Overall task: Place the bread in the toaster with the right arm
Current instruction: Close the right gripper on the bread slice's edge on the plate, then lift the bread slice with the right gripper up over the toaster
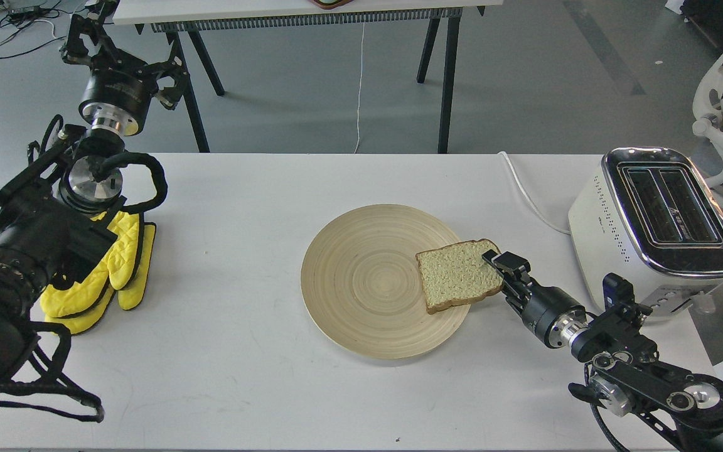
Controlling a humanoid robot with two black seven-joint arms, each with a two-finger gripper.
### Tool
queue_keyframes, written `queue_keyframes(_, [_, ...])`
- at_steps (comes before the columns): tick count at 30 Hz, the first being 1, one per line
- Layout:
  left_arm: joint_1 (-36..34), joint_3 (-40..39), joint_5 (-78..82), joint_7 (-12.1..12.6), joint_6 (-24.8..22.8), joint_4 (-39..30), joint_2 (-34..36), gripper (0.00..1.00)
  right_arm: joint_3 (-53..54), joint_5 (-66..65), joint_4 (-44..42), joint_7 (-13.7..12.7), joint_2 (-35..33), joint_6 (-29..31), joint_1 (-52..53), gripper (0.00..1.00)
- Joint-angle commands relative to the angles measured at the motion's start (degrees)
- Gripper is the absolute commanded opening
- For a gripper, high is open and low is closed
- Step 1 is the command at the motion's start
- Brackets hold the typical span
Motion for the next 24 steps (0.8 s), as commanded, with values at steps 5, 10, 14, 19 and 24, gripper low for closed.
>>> queue_keyframes(5, [0.0, 0.0, 0.0, -0.09, 0.0, 0.01, 0.0, 1.0, -1.57, 0.09, 0.7, 0.02, -0.3, 0.17, 2.58, 0.03])
queue_keyframes(10, [0.0, 0.0, 0.0, -0.18, 0.0, 0.01, -0.09, 1.0, -2.63, -0.17, 3.94, 0.11, -3.46, 0.09, 4.16, 0.0])
queue_keyframes(14, [0.0, 0.0, 0.0, -0.18, 0.0, 0.01, -0.09, 1.0, -2.46, -1.4, 8.86, 0.11, -11.35, 0.09, 6.8, 0.0])
queue_keyframes(19, [0.0, 0.0, 0.0, -0.18, 0.0, 0.01, -0.09, 1.0, -2.28, -1.4, 14.58, 0.11, -23.75, 0.44, 13.12, 0.0])
queue_keyframes(24, [0.0, 0.0, 0.0, -0.18, 0.0, 0.01, -0.09, 1.0, -2.54, -4.38, 15.82, 0.11, -34.91, 0.61, 18.22, 0.01])
